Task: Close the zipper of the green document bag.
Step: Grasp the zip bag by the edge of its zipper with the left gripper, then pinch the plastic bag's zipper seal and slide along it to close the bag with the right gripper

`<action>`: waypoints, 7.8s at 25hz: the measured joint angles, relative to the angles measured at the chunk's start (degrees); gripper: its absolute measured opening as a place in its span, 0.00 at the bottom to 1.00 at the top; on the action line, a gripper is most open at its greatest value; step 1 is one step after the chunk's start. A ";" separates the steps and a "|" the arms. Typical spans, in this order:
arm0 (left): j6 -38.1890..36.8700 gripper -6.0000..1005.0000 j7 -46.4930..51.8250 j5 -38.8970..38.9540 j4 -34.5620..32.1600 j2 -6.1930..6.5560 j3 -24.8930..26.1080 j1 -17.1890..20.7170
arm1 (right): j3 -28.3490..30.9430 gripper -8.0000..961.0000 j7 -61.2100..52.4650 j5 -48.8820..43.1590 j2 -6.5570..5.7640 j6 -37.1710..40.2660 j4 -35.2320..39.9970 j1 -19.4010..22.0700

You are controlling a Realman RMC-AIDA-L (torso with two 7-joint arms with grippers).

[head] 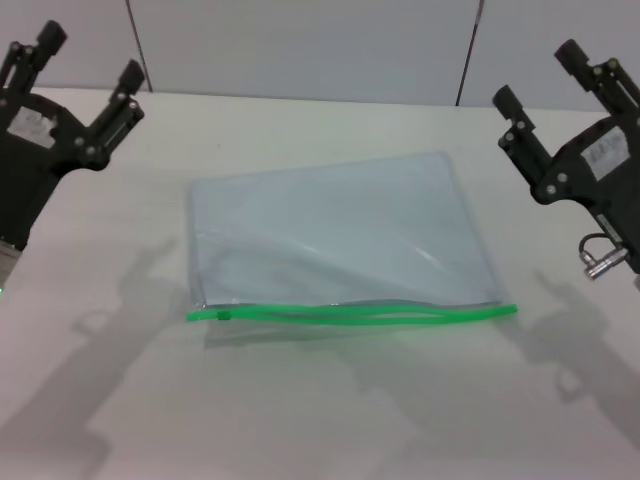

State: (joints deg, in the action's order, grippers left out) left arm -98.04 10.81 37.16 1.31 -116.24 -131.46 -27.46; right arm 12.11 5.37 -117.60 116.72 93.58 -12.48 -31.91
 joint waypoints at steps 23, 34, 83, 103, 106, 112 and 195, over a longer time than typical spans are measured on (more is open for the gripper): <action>-1.04 0.84 0.56 2.76 0.19 -0.05 0.01 2.30 | 1.27 0.65 -0.27 -0.33 0.08 -0.17 -0.01 1.08; 0.74 0.84 0.28 3.20 0.18 -0.11 0.48 2.45 | 1.63 0.65 -0.28 -0.08 0.00 -0.54 -0.05 0.92; 4.06 0.84 -9.62 -34.71 9.86 0.19 -0.36 2.45 | 1.25 0.65 -0.23 -0.06 0.00 -0.37 0.00 1.64; 14.67 0.81 -20.20 -32.24 10.04 0.07 0.59 1.26 | 1.25 0.65 -0.14 -0.08 0.00 -0.45 0.00 1.59; 15.69 0.80 -20.40 -31.38 10.03 0.13 0.59 0.15 | 1.25 0.65 -0.13 -0.14 0.00 -0.25 0.00 1.59; 20.13 0.78 -20.73 -31.39 9.80 0.06 0.01 -2.10 | 1.25 0.65 -0.13 -0.31 0.00 -0.10 0.00 1.45; 31.06 0.06 -35.59 -32.16 -1.05 -0.11 -0.29 -6.73 | -25.29 0.25 4.11 -5.62 0.61 -34.26 -3.52 -23.31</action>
State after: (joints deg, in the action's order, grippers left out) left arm -66.98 -24.79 5.00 0.27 -116.35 -131.75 -34.19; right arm -13.18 9.48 -123.22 117.33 59.32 -15.99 -55.22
